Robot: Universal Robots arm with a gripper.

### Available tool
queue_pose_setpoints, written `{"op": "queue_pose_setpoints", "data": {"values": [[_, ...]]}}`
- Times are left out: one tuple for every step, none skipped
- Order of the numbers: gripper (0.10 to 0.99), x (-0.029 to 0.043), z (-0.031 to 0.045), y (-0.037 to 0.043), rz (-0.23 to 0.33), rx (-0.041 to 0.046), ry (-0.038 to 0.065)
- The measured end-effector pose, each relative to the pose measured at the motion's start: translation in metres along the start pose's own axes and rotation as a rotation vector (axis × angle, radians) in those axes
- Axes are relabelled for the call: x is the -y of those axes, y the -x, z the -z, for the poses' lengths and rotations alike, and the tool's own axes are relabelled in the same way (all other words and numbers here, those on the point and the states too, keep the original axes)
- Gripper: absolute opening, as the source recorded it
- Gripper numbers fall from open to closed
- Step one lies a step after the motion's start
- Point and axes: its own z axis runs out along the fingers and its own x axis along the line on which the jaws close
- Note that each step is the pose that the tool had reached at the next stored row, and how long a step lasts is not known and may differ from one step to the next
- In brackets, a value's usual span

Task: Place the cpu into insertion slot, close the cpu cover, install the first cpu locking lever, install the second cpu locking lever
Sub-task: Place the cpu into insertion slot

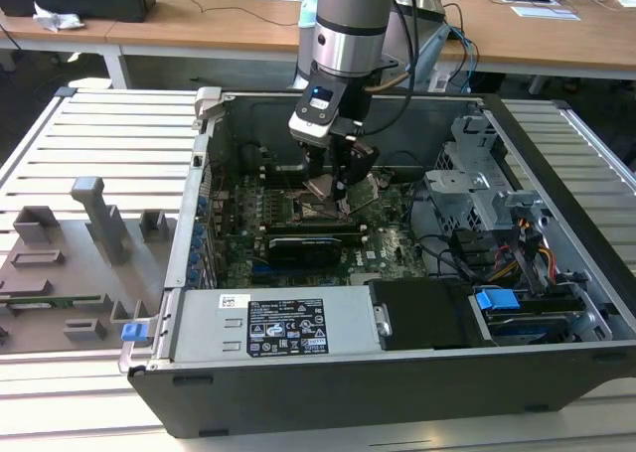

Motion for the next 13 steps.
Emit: {"op": "queue_pose_setpoints", "data": {"values": [[0.541,0.0000,0.0000,0.0000,-0.005,-0.0003,0.000],[0.541,0.0000,0.0000,0.0000,-0.012,-0.0009,0.000],[0.541,0.0000,0.0000,0.0000,-0.015,-0.0011,-0.001],[0.541,0.0000,0.0000,0.0000,-0.019,-0.0014,-0.001],[0.541,0.0000,0.0000,0.0000,-0.027,-0.0018,-0.001],[0.541,0.0000,0.0000,0.0000,-0.035,-0.0023,-0.001],[0.541,0.0000,0.0000,0.0000,-0.045,-0.0026,-0.002],[0.541,0.0000,0.0000,0.0000,-0.052,-0.0030,-0.002],[0.541,0.0000,0.0000,0.0000,-0.059,-0.0032,-0.003],[0.541,0.0000,-0.0001,0.0001,-0.066,-0.0031,-0.003],[0.541,-0.0001,-0.0001,0.0001,-0.080,-0.0038,-0.004],[0.541,0.0000,-0.0001,0.0000,-0.091,-0.0043,-0.005],[0.541,-0.0001,-0.0001,0.0000,-0.098,-0.0042,-0.005]]}}
